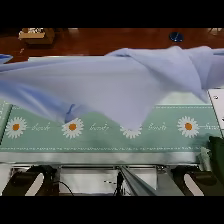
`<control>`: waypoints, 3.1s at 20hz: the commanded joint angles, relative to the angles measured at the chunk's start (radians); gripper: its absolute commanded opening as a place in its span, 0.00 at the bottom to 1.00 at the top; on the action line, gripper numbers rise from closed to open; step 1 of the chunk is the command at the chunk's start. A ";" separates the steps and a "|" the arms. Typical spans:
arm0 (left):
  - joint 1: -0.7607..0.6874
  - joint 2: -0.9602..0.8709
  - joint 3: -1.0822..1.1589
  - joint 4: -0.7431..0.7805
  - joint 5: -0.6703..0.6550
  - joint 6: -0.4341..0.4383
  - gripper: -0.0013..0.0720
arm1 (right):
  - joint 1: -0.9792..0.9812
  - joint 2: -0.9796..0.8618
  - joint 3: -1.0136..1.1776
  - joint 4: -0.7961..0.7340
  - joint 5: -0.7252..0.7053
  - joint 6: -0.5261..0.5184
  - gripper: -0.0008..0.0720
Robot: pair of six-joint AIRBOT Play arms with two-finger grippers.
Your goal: Fold the shirts.
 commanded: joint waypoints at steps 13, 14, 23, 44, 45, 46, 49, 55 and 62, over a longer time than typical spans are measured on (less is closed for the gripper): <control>0.010 0.047 -0.507 -0.500 0.092 0.008 0.05 | 0.001 -0.392 -0.126 0.129 0.252 -0.115 0.05; 0.010 0.045 -0.557 -0.518 0.164 0.011 0.05 | 0.001 -0.462 -0.126 0.137 0.206 -0.115 0.05; -0.087 -0.142 -0.798 -0.551 0.662 0.011 0.05 | 0.001 -0.854 -0.126 0.384 -0.303 -0.093 0.05; -0.223 -0.322 -0.795 -0.542 0.778 0.042 0.05 | -0.235 -0.579 -0.610 0.625 0.092 -0.163 0.67; -0.223 -0.320 -0.795 -0.542 0.777 0.056 0.05 | -0.229 -0.547 -0.694 0.703 0.058 -0.184 0.73; -0.222 -0.320 -0.795 -0.542 0.770 0.056 0.05 | -0.216 -0.522 -0.766 0.774 0.010 -0.192 0.73; -0.222 -0.320 -0.795 -0.542 0.744 0.056 0.05 | -0.143 -0.496 -0.897 0.884 -0.125 -0.189 0.73; -0.222 -0.320 -0.795 -0.542 0.725 0.082 0.05 | 0.069 -0.497 -0.994 0.892 -0.327 -0.107 0.73; -0.222 -0.320 -0.795 -0.542 0.726 0.082 0.05 | 0.218 -0.497 -0.998 0.892 -0.435 -0.007 0.72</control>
